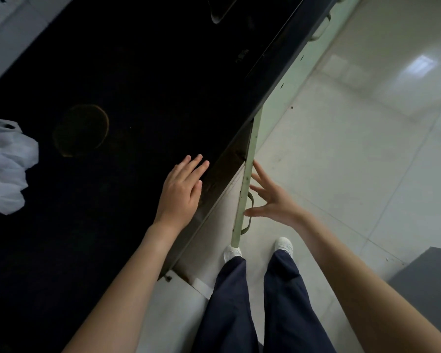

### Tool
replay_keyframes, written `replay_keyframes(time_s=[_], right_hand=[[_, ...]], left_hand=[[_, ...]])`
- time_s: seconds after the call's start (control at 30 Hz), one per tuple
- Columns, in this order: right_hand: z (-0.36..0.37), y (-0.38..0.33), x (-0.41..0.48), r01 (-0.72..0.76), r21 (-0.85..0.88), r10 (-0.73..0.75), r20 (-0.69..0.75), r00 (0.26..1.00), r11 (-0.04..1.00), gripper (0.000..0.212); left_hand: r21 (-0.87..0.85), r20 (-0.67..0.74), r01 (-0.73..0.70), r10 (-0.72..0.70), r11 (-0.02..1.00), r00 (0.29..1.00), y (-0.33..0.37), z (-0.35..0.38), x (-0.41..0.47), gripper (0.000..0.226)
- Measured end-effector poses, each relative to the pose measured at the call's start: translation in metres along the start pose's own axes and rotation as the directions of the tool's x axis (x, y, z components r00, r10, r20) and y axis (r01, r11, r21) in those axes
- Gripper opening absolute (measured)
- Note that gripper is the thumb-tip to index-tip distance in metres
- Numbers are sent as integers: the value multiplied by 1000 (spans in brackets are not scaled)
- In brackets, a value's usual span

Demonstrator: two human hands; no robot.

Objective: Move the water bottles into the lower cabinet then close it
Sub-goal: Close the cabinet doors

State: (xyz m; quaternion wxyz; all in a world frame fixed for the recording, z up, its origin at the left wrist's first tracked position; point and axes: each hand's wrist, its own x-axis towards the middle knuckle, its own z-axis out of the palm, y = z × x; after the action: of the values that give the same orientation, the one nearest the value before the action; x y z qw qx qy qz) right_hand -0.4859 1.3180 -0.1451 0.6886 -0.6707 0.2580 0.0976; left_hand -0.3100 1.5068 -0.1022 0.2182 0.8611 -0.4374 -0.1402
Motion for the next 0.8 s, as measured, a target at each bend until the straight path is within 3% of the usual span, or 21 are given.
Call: replay_keyframes(time_s=[0.1, 0.27, 0.37, 0.5, 0.7, 0.8], right_hand=[[4, 3, 1, -3, 45, 7, -78, 997, 999, 121], [34, -4, 11, 59, -177, -113, -314, 943, 982, 118], [54, -6, 16, 117, -84, -141, -381, 914, 990, 109], [68, -2, 23, 152, 90, -104, -399, 911, 984, 107], [84, -9, 39, 181, 110, -119, -422, 899, 977, 112], [86, -7, 43, 169, 46, -145, -331, 933, 984, 122]], left_hand=[[9, -20, 5, -5, 1000, 1000, 2, -1, 3, 43], [16, -62, 6, -5, 1000, 998, 2, 1, 9, 42], [27, -57, -10, 12, 1000, 998, -4, 1, 13, 41], [32, -28, -53, 54, 998, 998, -12, -3, 16, 43], [-2, -37, -66, 66, 998, 997, -18, -4, 17, 43], [3, -46, -71, 71, 997, 996, -19, -4, 17, 43]])
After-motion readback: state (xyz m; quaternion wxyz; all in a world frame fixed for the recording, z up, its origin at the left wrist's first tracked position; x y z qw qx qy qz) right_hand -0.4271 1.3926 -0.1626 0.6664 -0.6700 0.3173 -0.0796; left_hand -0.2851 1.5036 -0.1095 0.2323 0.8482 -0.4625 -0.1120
